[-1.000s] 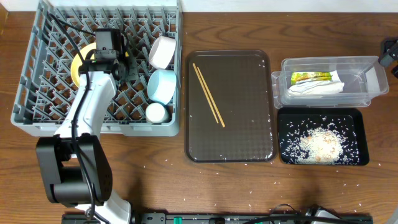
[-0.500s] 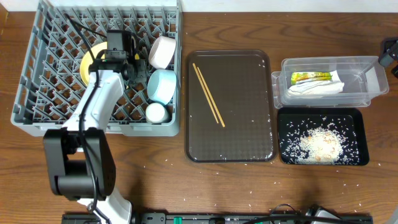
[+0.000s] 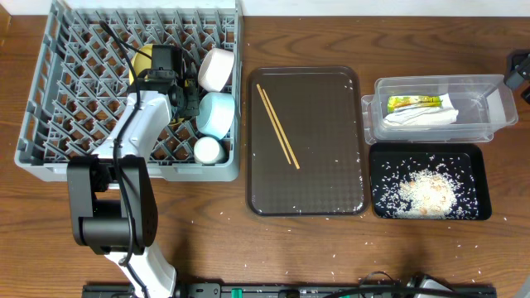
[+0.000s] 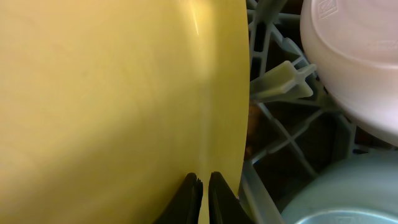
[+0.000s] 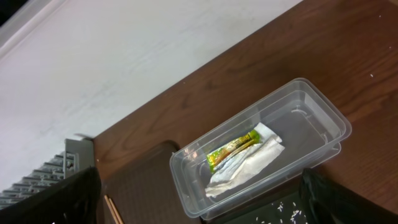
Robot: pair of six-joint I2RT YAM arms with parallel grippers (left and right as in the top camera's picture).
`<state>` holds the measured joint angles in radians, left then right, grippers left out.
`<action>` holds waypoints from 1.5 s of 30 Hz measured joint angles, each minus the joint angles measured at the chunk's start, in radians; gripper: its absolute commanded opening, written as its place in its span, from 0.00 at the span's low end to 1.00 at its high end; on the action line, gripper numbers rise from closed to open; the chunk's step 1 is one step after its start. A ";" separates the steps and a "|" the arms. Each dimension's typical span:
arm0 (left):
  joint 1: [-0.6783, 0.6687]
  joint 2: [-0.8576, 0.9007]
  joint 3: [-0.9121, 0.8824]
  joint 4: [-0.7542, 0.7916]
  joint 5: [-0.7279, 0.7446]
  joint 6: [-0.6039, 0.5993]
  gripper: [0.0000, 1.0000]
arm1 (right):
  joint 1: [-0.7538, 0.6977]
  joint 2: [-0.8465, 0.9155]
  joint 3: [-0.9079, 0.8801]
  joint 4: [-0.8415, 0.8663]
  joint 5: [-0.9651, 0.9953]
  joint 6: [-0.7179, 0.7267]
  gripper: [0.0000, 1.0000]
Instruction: Sort waste into correct bins and load items into the dishwasher
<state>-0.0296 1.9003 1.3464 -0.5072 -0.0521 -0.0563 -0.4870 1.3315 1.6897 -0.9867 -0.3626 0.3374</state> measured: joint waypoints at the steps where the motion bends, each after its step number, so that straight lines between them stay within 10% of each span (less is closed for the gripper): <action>1: 0.000 0.000 0.000 0.000 0.000 0.000 0.13 | 0.000 0.000 0.000 0.000 0.000 0.000 0.99; 10: -0.037 -0.132 -0.006 -0.009 -0.037 -0.010 0.42 | 0.000 0.000 0.000 0.000 0.000 0.000 0.99; 30: -0.529 -0.189 -0.006 -0.065 0.015 -0.464 0.41 | 0.000 0.000 0.000 0.000 0.000 0.000 0.99; 45: -0.547 0.071 -0.006 -0.024 -0.015 -0.806 0.37 | 0.000 0.000 0.000 0.000 0.000 0.000 0.99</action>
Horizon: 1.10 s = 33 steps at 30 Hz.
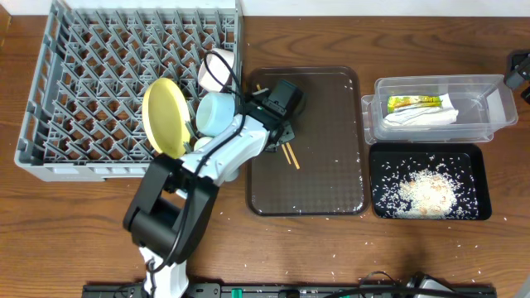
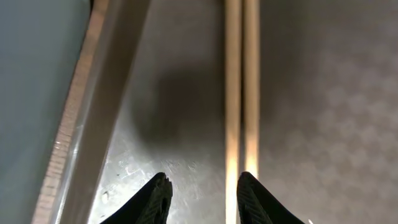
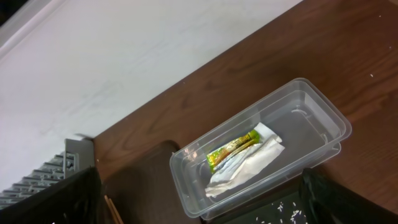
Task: Sort waste into correct bins and load items into the dishwasher
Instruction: 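Move the left gripper to the chopsticks and grasp one, then lift the chopstick left and drop it into the dish rack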
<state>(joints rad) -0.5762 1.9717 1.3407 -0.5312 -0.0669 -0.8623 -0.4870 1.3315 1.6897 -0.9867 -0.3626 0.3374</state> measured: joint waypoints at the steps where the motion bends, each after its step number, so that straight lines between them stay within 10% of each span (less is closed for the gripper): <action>1: 0.000 0.011 0.000 0.004 0.000 -0.010 0.36 | 0.000 0.000 0.000 0.000 0.000 0.000 0.99; 17: -0.003 0.076 0.001 0.105 0.010 -0.058 0.27 | 0.000 0.000 0.000 0.000 0.000 0.000 0.99; 21: -0.003 0.079 0.001 0.113 0.011 -0.057 0.08 | 0.000 0.000 0.000 0.000 0.000 0.000 0.99; 33: -0.002 0.081 0.028 0.029 0.076 -0.016 0.08 | 0.000 0.000 0.000 0.000 0.000 0.000 0.99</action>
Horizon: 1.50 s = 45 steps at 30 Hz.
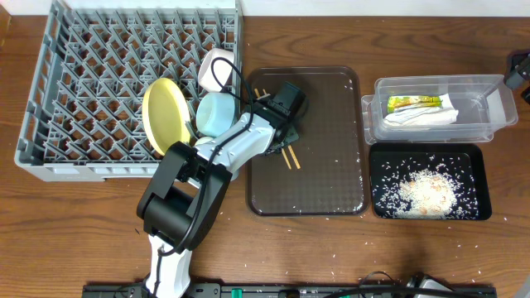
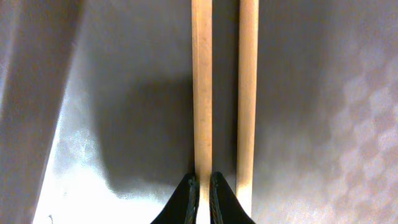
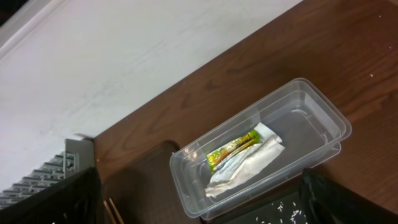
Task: Sort waste into correct bins and load items into the dishwasher
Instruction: 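Lift the chopstick left and drop it into the dish rack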
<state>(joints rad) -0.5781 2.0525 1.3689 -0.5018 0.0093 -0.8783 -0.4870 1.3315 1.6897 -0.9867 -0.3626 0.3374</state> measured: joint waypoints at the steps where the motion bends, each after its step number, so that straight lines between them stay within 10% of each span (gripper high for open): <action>1: 0.000 -0.001 0.005 -0.022 0.012 0.026 0.07 | 0.000 0.000 0.000 0.000 0.000 0.000 0.99; 20: 0.060 -0.418 0.012 -0.130 -0.135 0.604 0.07 | 0.000 0.000 0.000 0.000 0.000 0.000 0.99; 33: 0.404 -0.354 0.018 0.248 -0.261 0.880 0.07 | 0.000 0.000 0.000 0.000 0.000 0.000 0.99; 45: 0.428 -0.177 0.018 0.382 -0.317 0.961 0.22 | 0.000 0.000 0.000 0.000 0.000 0.000 0.99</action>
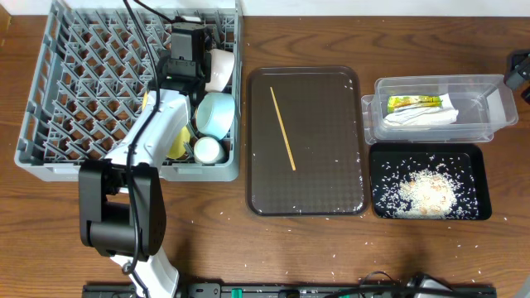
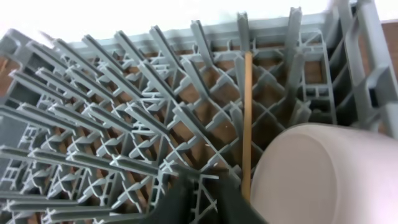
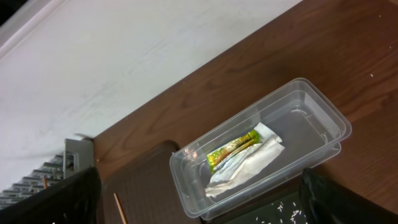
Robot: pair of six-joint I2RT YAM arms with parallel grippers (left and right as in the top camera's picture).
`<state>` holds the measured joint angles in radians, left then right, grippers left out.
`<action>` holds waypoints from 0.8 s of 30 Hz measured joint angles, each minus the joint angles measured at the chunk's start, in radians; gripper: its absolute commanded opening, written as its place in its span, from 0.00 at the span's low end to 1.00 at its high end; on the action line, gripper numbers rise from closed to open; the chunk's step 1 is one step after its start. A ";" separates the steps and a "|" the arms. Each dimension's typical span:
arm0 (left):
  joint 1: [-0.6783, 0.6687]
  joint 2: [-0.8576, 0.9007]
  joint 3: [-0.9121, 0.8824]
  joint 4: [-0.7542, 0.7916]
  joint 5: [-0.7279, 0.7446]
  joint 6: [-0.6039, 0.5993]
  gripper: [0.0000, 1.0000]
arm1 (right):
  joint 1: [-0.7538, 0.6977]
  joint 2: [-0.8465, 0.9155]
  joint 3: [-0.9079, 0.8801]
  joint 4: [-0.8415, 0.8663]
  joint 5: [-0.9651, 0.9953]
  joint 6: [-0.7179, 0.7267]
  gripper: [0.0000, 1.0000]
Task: Sort waste into correct bins and load items into the dishwasher
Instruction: 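Lift the chopstick left and drop it into the dish rack, then return the left gripper to the tray and grasp the second chopstick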
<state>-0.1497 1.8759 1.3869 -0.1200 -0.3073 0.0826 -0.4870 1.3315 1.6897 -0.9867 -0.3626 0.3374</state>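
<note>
My left gripper [image 1: 187, 40] hangs over the back right part of the grey dish rack [image 1: 50, 108]. Its jaws [image 2: 204, 198] stand a little open with only rack tines between them. Just right of them one wooden chopstick [image 2: 247, 124] lies in the rack beside a pink bowl [image 2: 323, 174]. The other chopstick [image 1: 282, 128] lies on the brown tray [image 1: 331, 182]. A yellow plate [image 1: 176, 142] stands in the rack, mostly hidden by the arm. My right gripper [image 3: 205, 208] is wide open, high over the clear bin [image 3: 261, 149].
A light blue bowl [image 1: 217, 113] and a white cup [image 1: 207, 150] sit in the rack's right side. The clear bin [image 1: 484, 112] holds a green wrapper [image 1: 412, 103] and a napkin. A black tray [image 1: 476, 165] in front of it holds rice. Rice grains dot the table.
The left gripper was shut on one chopstick on the brown tray. It is now over the rack's back right, slightly open, and that chopstick lies in the rack. One chopstick stays on the tray.
First the left gripper was shut on the yellow plate in the rack. Then the plate stood alone and the gripper was open over two chopsticks on the tray. It shut on one, which now lies in the rack. The right arm stayed still.
</note>
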 measured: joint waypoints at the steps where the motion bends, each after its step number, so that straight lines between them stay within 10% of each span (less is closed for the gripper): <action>1: -0.002 -0.003 0.000 0.002 -0.002 0.000 0.23 | 0.000 0.000 0.000 0.000 0.000 0.000 0.99; 14: -0.243 -0.133 0.007 -0.328 0.201 -0.286 0.31 | 0.000 0.000 0.000 0.000 0.000 0.000 0.99; 24: -0.409 0.151 0.334 -0.737 0.290 -0.446 0.38 | 0.000 0.000 0.000 0.000 0.000 0.000 0.99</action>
<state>-0.5587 2.0266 1.7206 -0.8574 -0.0170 -0.3630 -0.4870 1.3315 1.6897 -0.9867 -0.3622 0.3374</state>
